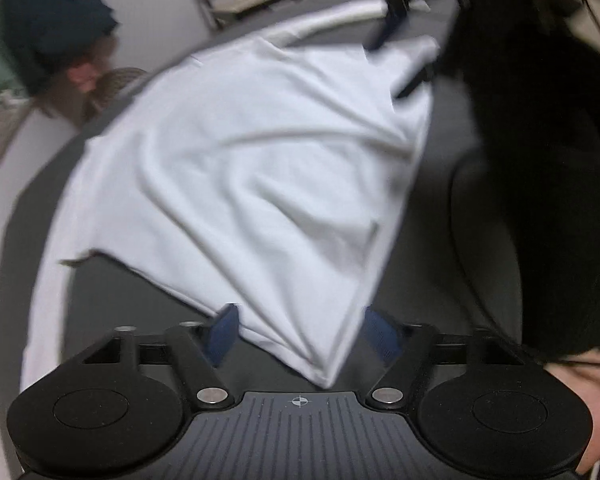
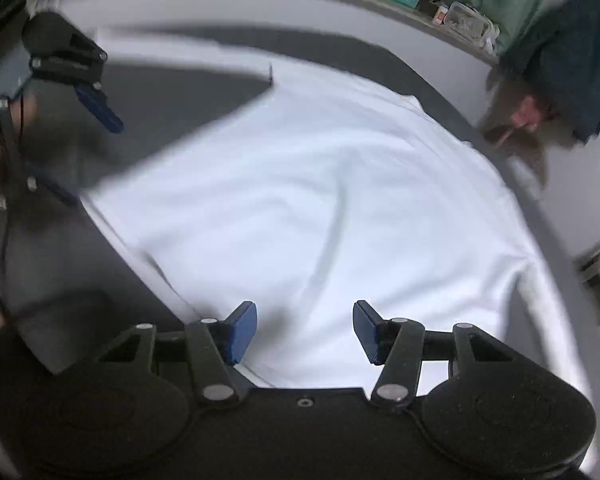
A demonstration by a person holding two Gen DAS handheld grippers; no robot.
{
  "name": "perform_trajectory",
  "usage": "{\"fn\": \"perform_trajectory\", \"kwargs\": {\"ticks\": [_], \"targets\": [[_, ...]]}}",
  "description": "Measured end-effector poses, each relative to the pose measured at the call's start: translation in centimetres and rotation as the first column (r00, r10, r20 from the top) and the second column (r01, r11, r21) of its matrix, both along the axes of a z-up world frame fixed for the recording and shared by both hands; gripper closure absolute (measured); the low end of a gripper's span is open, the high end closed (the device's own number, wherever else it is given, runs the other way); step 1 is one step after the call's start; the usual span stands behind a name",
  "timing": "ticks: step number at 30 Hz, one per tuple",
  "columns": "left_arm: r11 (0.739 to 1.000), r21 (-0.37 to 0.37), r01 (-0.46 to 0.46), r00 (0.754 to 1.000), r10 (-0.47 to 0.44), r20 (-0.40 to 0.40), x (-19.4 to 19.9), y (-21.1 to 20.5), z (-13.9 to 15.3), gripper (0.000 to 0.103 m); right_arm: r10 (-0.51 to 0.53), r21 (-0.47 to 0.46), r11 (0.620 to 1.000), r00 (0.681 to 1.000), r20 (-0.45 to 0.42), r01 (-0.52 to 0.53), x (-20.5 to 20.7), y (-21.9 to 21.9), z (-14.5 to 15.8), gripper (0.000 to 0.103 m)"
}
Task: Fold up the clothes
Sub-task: 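Fold the held shirt edge over with both grippers and release, then grasp the shirt hem with the left gripper while the right gripper grasps beside it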
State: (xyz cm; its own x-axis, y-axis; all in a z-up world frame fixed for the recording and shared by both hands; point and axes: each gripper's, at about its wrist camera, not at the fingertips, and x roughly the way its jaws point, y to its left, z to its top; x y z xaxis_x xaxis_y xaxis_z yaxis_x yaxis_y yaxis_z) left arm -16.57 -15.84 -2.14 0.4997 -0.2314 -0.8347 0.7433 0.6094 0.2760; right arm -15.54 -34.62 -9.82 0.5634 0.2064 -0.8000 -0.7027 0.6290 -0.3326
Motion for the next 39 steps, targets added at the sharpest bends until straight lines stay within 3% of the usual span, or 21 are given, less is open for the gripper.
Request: {"fn": "perform_trajectory", "kwargs": {"ticks": [4, 7, 12, 14, 15, 16, 20, 25, 28, 31, 32, 39], "targets": [[0.998, 0.053, 0.021, 0.999, -0.023, 0.037, -0.8, 0.0, -1.9, 0.058, -0.020, -0.085, 0.996, 1.000, 0.024, 0.022, -0.5, -1.6, -0.2, 0.051], [0.994, 0.095, 0.055, 0.996, -0.061, 0.064, -1.7, -0.1, -2.7, 0.062, -0.090, -0.144, 0.985, 0.995, 0.042, 0.095, 0.3, -3.0, -0.4, 0.050], [0.957, 0.235, 0.170, 0.965, -0.210, 0.159, -3.3, -1.5, -3.3, 0.062, -0.128, -0.279, 0.952, 0.992, 0.018, 0.127, 2.2, -7.8, -1.1, 0.050], [0.946, 0.264, 0.189, 0.953, -0.242, 0.184, -3.5, -1.7, -3.3, 0.068, -0.096, -0.345, 0.934, 0.995, 0.001, 0.091, 3.1, -8.7, -1.5, 0.050], [0.941, 0.276, 0.197, 0.948, -0.255, 0.192, -3.7, -1.8, -3.3, 0.082, -0.082, -0.378, 0.923, 0.997, -0.009, 0.073, 3.6, -9.0, -1.8, 0.050], [0.939, 0.281, 0.196, 0.949, -0.254, 0.185, -3.5, -1.8, -3.3, 0.087, -0.062, -0.404, 0.914, 0.998, -0.024, 0.048, 3.9, -9.3, -2.2, 0.051], [0.944, 0.270, 0.188, 0.955, -0.240, 0.174, -3.3, -1.7, -3.3, 0.088, 0.081, -0.448, 0.883, 0.986, -0.145, -0.139, 4.9, -9.7, -4.0, 0.052], [0.951, 0.260, 0.166, 0.958, -0.218, 0.186, -3.0, -1.3, -3.2, 0.095, 0.152, -0.501, 0.824, 0.955, -0.256, -0.265, 5.7, -9.5, -5.7, 0.056], [0.956, 0.248, 0.157, 0.959, -0.208, 0.191, -3.0, -1.1, -3.0, 0.095, 0.169, -0.553, 0.765, 0.932, -0.321, -0.329, 6.2, -10.0, -6.8, 0.058], [0.956, 0.245, 0.161, 0.959, -0.210, 0.191, -3.0, -1.0, -3.1, 0.095, 0.232, -0.599, 0.679, 0.898, -0.374, -0.424, 6.1, -10.8, -8.0, 0.058], [0.956, 0.245, 0.163, 0.958, -0.212, 0.191, -3.1, -1.0, -3.1, 0.095, 0.254, -0.595, 0.670, 0.890, -0.379, -0.445, 6.0, -11.0, -8.2, 0.058], [0.958, 0.239, 0.159, 0.960, -0.207, 0.189, -2.9, -0.9, -3.2, 0.095, 0.357, -0.522, 0.712, 0.882, -0.306, -0.469, 5.3, -11.6, -7.8, 0.064]]}}
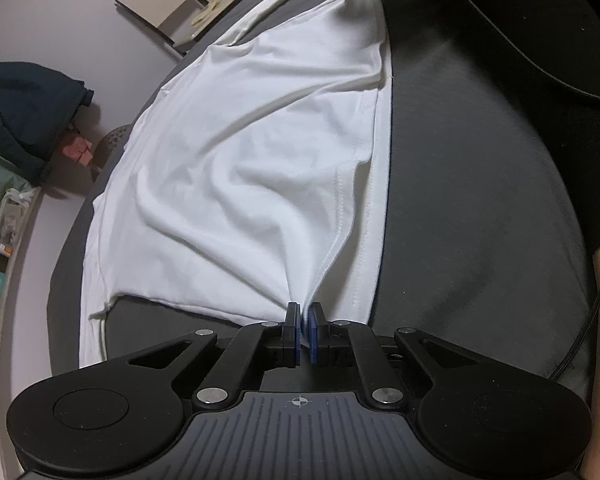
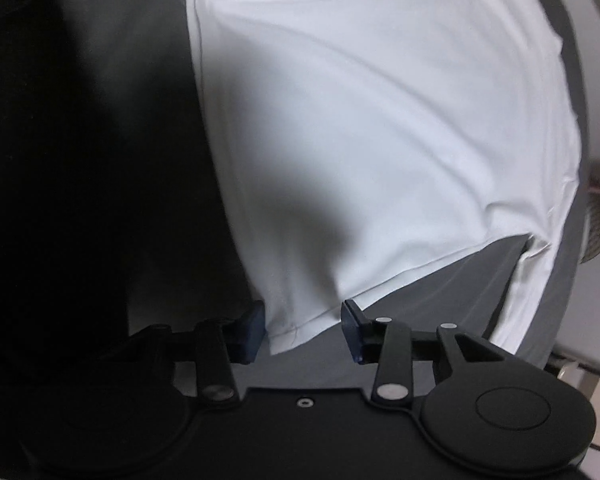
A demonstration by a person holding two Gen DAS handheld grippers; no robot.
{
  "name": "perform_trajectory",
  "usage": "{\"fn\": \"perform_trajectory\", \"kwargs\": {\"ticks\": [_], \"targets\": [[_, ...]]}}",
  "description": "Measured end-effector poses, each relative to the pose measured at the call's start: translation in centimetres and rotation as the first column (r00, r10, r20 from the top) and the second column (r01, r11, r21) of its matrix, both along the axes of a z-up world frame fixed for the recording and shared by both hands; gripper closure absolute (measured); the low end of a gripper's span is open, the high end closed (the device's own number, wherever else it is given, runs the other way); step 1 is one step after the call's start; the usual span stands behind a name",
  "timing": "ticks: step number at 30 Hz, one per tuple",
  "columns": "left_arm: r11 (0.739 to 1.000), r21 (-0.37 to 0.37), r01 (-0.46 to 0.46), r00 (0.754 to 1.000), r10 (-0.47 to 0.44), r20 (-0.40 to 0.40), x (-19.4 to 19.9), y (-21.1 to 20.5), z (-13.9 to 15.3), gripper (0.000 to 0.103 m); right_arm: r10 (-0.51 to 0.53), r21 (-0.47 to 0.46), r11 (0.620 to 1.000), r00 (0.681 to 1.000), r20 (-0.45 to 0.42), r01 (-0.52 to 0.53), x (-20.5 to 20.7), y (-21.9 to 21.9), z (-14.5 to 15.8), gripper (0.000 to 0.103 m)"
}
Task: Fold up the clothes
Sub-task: 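Grasp the shirt hem with the left gripper while the right gripper grasps beside it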
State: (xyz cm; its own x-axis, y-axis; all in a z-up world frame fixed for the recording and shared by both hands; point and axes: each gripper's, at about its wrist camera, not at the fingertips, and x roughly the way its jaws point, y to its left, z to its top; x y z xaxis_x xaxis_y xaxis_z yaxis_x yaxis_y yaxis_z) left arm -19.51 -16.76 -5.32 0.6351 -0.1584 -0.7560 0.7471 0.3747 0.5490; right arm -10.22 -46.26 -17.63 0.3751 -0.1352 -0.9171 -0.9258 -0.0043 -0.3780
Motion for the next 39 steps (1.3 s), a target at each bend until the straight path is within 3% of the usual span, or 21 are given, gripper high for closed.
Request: {"fn": "perform_trajectory", "kwargs": {"ticks": [1, 3, 6, 13, 18, 24, 28, 33, 39], "targets": [[1.000, 0.001, 0.000, 1.000, 0.000, -0.002, 0.0, -0.1, -0.1, 0.095, 0.004, 0.005, 1.000, 1.000, 0.019, -0.004, -0.2, -0.1, -0.2, 0.065], [1.000, 0.013, 0.009, 1.000, -0.009, -0.006, 0.0, -0.2, -0.3, 0.101, -0.011, 0.030, 1.000, 0.999, 0.039, 0.009, -0.4, -0.3, -0.3, 0.087], [0.998, 0.045, 0.048, 0.999, -0.048, -0.002, -0.6, -0.4, -0.4, 0.101, -0.106, 0.094, 0.990, 0.992, 0.062, 0.100, -0.2, -1.0, 0.5, 0.094], [0.993, 0.063, 0.101, 0.995, -0.103, 0.017, -2.7, 1.0, 0.8, 0.102, -0.372, 0.244, 0.904, 0.927, 0.040, 0.352, 0.9, -5.5, 2.9, 0.095], [0.985, 0.058, 0.162, 0.987, -0.160, -0.030, -3.7, 1.1, 0.6, 0.103, -0.380, 0.212, 0.906, 0.925, 0.022, 0.367, 0.7, -5.2, 0.8, 0.095], [0.972, 0.066, 0.225, 0.967, -0.214, -0.138, -4.2, 0.8, -0.7, 0.103, -0.456, 0.222, 0.865, 0.890, -0.026, 0.450, 2.2, -6.1, -0.2, 0.095], [0.975, 0.042, 0.217, 0.972, -0.212, -0.105, -4.3, 0.6, -0.4, 0.103, -0.507, 0.249, 0.822, 0.858, -0.086, 0.511, 3.2, -7.0, -0.4, 0.094], [0.986, -0.021, 0.165, 0.986, -0.165, 0.002, -3.8, 0.2, 1.3, 0.102, -0.444, 0.197, 0.878, 0.896, -0.009, 0.437, 1.3, -6.9, -0.9, 0.091], [0.992, 0.039, 0.120, 0.993, -0.120, 0.010, -3.2, 0.0, 0.3, 0.102, -0.413, 0.223, 0.891, 0.910, 0.035, 0.396, 0.5, -7.0, -1.0, 0.081]]}}
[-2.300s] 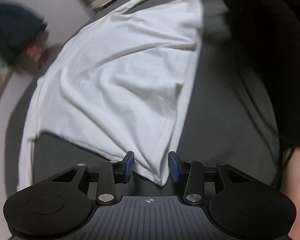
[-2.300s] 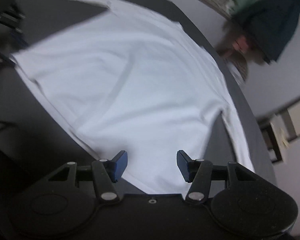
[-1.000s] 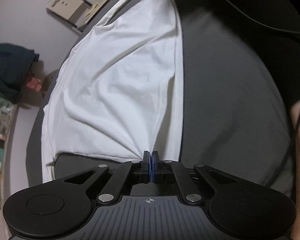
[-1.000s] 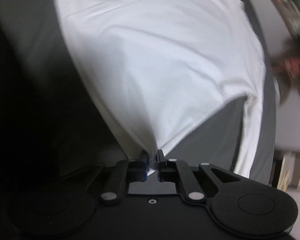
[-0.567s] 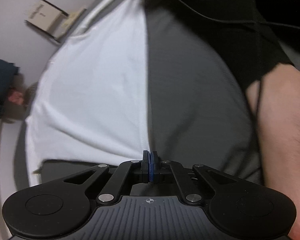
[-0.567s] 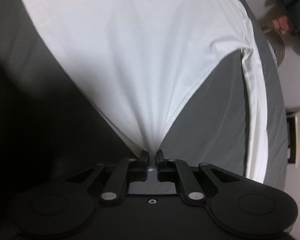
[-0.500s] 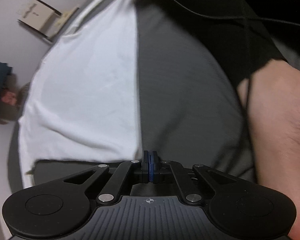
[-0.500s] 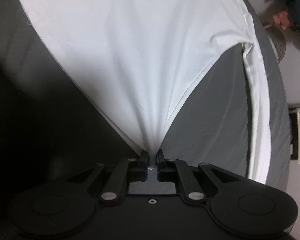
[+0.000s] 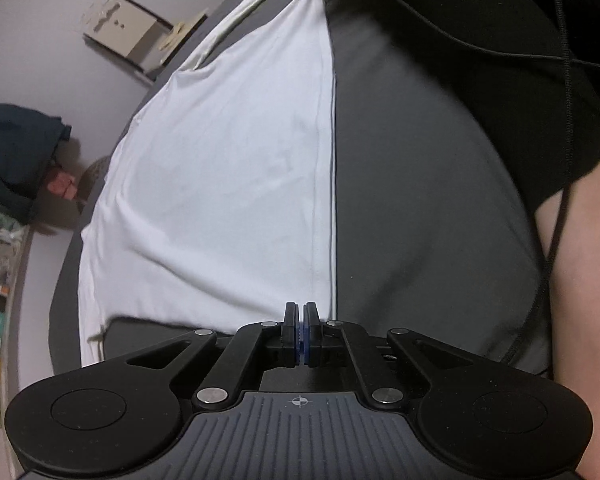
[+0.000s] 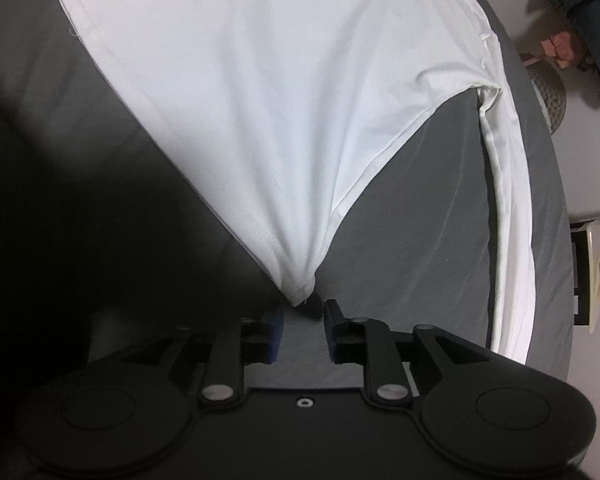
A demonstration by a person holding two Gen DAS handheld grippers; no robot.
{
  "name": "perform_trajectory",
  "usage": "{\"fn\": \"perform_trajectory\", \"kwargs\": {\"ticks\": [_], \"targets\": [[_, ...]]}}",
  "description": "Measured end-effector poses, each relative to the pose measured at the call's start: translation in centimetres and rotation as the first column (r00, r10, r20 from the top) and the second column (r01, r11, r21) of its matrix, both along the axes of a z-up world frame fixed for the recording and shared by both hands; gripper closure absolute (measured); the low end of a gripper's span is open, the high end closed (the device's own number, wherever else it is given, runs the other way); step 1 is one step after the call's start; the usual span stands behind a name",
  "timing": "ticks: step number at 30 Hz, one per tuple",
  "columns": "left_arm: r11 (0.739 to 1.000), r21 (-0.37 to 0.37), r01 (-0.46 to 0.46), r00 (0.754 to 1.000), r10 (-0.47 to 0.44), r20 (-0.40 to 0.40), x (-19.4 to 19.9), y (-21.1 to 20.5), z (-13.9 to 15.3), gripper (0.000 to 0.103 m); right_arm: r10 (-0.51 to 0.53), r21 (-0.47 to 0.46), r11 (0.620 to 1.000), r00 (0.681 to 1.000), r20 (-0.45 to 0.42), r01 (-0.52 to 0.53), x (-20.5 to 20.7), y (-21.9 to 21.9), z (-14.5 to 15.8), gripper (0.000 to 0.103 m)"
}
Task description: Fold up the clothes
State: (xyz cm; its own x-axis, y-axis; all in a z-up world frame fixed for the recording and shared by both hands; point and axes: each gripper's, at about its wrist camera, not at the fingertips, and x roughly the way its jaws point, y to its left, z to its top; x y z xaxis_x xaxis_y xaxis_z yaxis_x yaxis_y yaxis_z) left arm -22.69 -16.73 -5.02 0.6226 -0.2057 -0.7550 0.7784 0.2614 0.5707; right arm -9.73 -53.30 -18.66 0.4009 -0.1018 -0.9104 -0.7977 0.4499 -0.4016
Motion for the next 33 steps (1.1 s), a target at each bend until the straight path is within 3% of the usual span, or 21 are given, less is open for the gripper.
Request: {"fn": "perform_trajectory", "kwargs": {"ticks": [8, 11, 14, 16, 18, 21, 24, 26, 27, 28, 29, 31, 33], "targets": [[0.998, -0.060, -0.035, 0.998, 0.032, -0.051, 0.7, -0.2, 0.0, 0.101, 0.012, 0.001, 1.000, 1.000, 0.012, -0.012, 0.5, 0.7, 0.3, 0.077], [0.992, -0.113, -0.063, 0.993, 0.052, -0.105, 0.9, 0.2, 0.3, 0.101, -0.005, 0.038, 0.999, 1.000, 0.005, 0.004, 0.7, 0.9, 1.1, 0.072], [0.987, -0.128, -0.094, 0.991, 0.081, -0.103, 1.4, 0.3, 0.1, 0.101, -0.016, 0.083, 0.996, 0.999, -0.037, 0.019, 1.1, 0.9, 2.0, 0.069], [0.978, -0.160, -0.138, 0.985, 0.118, -0.128, 2.0, 0.5, 0.2, 0.101, -0.015, 0.135, 0.990, 0.996, -0.086, 0.026, 1.4, 1.1, 3.2, 0.068], [0.955, -0.218, -0.201, 0.968, 0.160, -0.193, 2.9, 0.9, 0.5, 0.100, -0.037, 0.256, 0.963, 0.985, -0.168, 0.080, 2.2, 1.3, 4.9, 0.064], [0.900, -0.314, -0.303, 0.929, 0.206, -0.306, 4.2, 1.7, 1.2, 0.100, -0.055, 0.476, 0.868, 0.980, -0.189, 0.140, 3.0, 3.2, 7.3, 0.052], [0.820, -0.410, -0.399, 0.894, 0.249, -0.372, 5.3, 2.8, 2.2, 0.100, -0.033, 0.631, 0.767, 0.988, -0.149, 0.120, 2.7, 8.1, 7.8, 0.052], [0.755, -0.455, -0.471, 0.869, 0.310, -0.386, 6.1, 3.9, 2.7, 0.100, -0.011, 0.674, 0.733, 0.992, -0.123, 0.092, 2.0, 12.7, 6.9, 0.052], [0.706, -0.476, -0.524, 0.846, 0.367, -0.387, 6.7, 5.0, 2.9, 0.100, 0.004, 0.682, 0.728, 0.994, -0.107, 0.071, 1.8, 15.6, 6.4, 0.052], [0.652, -0.497, -0.573, 0.819, 0.423, -0.389, 7.3, 6.0, 3.1, 0.100, 0.015, 0.685, 0.726, 0.995, -0.103, 0.060, 1.5, 18.2, 5.7, 0.053], [0.582, -0.516, -0.628, 0.778, 0.479, -0.407, 7.7, 7.5, 3.2, 0.100, 0.028, 0.689, 0.723, 0.995, -0.099, 0.049, 1.2, 20.7, 5.0, 0.054], [0.427, -0.546, -0.721, 0.682, 0.579, -0.447, 8.6, 10.3, 3.3, 0.100, 0.066, 0.696, 0.717, 0.993, -0.093, 0.018, 0.3, 25.2, 3.8, 0.057], [0.301, -0.555, -0.775, 0.598, 0.631, -0.494, 8.8, 12.6, 3.0, 0.100, 0.094, 0.708, 0.706, 0.992, -0.080, -0.010, -1.0, 28.4, 2.9, 0.057]]}}
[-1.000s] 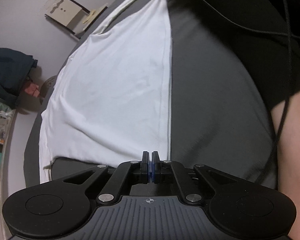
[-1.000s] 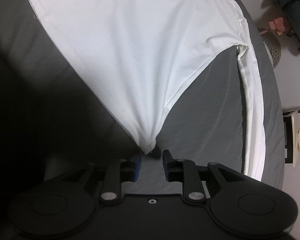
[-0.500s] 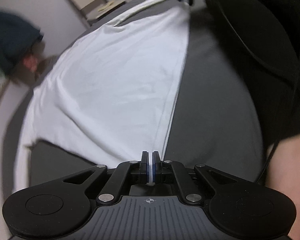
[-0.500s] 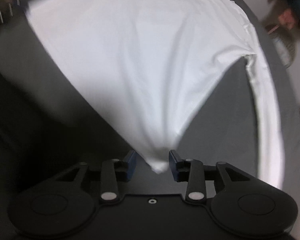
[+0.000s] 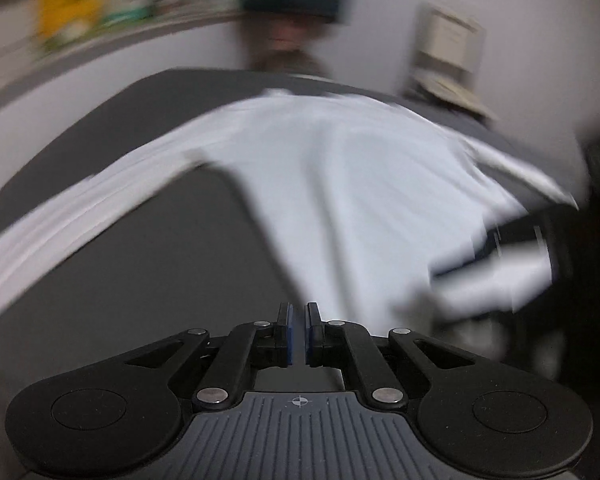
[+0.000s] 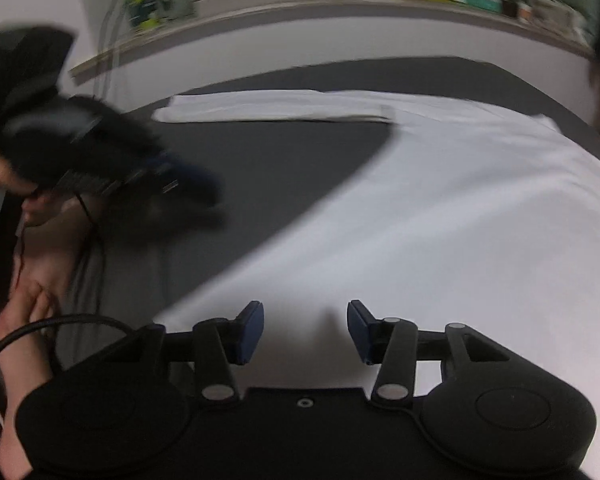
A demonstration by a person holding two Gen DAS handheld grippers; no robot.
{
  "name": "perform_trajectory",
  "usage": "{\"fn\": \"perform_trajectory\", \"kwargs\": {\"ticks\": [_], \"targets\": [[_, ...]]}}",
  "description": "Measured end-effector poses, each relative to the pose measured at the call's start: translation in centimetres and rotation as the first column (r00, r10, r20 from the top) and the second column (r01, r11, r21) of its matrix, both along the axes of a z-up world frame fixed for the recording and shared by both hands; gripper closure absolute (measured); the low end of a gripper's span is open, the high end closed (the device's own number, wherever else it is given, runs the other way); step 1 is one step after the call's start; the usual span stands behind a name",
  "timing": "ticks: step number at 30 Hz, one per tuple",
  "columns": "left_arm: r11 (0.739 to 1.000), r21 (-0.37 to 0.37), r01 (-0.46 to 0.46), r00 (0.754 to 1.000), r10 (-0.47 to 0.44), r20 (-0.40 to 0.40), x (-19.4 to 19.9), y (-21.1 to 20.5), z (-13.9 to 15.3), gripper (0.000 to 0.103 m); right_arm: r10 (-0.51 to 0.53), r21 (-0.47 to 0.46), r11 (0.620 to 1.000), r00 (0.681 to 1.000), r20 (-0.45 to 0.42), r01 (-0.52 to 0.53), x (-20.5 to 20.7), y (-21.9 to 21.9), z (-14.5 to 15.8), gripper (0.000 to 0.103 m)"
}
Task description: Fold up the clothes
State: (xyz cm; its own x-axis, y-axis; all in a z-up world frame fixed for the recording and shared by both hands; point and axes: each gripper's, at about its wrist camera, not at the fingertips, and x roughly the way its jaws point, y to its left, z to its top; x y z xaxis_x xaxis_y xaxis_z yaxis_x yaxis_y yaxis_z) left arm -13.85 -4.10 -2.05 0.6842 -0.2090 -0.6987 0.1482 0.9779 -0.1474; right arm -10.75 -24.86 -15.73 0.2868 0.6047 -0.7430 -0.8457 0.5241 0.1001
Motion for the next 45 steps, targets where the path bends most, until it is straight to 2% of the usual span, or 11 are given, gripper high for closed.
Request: {"fn": "perform_trajectory", "kwargs": {"ticks": [7, 10, 15, 17, 21, 26, 28, 36, 39, 42, 45], "targets": [[0.999, -0.011, 0.032, 0.999, -0.032, -0.032, -0.7, 0.9, -1.5, 0.100, 0.197, -0.150, 0.971, 0.979, 0.050, -0.188, -5.8, 3.0, -3.2, 0.054], [0.993, 0.013, 0.113, 0.994, -0.113, -0.006, -1.2, -0.6, -1.3, 0.100, 0.206, -0.108, 0.971, 0.977, -0.051, -0.211, -5.3, 1.7, -1.1, 0.061], [0.975, 0.037, 0.219, 0.974, -0.221, 0.048, -2.5, -2.1, 0.3, 0.100, -0.150, -0.018, 0.988, 0.989, 0.017, 0.150, 3.1, -6.4, 5.9, 0.053], [0.970, 0.044, 0.240, 0.968, -0.243, 0.060, -2.6, -2.4, 0.8, 0.100, -0.359, -0.014, 0.932, 0.929, 0.090, 0.361, 8.4, -10.8, 8.2, 0.051], [0.961, 0.062, 0.270, 0.960, -0.274, 0.060, -2.5, -3.0, 1.2, 0.100, -0.718, 0.000, 0.688, 0.681, 0.147, 0.725, 21.0, -20.5, 10.9, 0.052], [0.970, 0.049, 0.238, 0.970, -0.240, 0.039, -1.4, -2.7, 1.0, 0.100, -0.884, -0.134, 0.421, 0.439, 0.161, 0.897, 31.2, -28.2, 8.9, 0.052], [0.974, 0.042, 0.223, 0.974, -0.224, 0.023, -1.1, -2.5, 0.8, 0.100, -0.906, -0.155, 0.373, 0.395, 0.150, 0.915, 33.3, -30.3, 7.8, 0.052], [0.976, 0.043, 0.211, 0.977, -0.211, -0.016, 0.0, -2.8, 0.3, 0.100, -0.762, -0.292, 0.566, 0.625, 0.171, 0.771, 36.9, -28.7, 3.1, 0.052], [0.976, 0.050, 0.212, 0.977, -0.211, -0.035, 0.4, -3.1, 0.0, 0.100, -0.717, -0.281, 0.612, 0.668, 0.198, 0.739, 37.3, -28.2, 3.1, 0.053], [0.974, 0.060, 0.217, 0.975, -0.214, -0.053, 0.7, -3.5, -0.1, 0.100, -0.709, -0.194, 0.681, 0.702, 0.066, 0.706, 37.2, -28.7, 3.2, 0.099], [0.970, 0.071, 0.231, 0.972, -0.227, -0.064, 0.9, -3.9, -0.1, 0.100, -0.685, -0.176, 0.709, 0.726, 0.056, 0.682, 37.3, -28.8, 3.8, 0.100]]}}
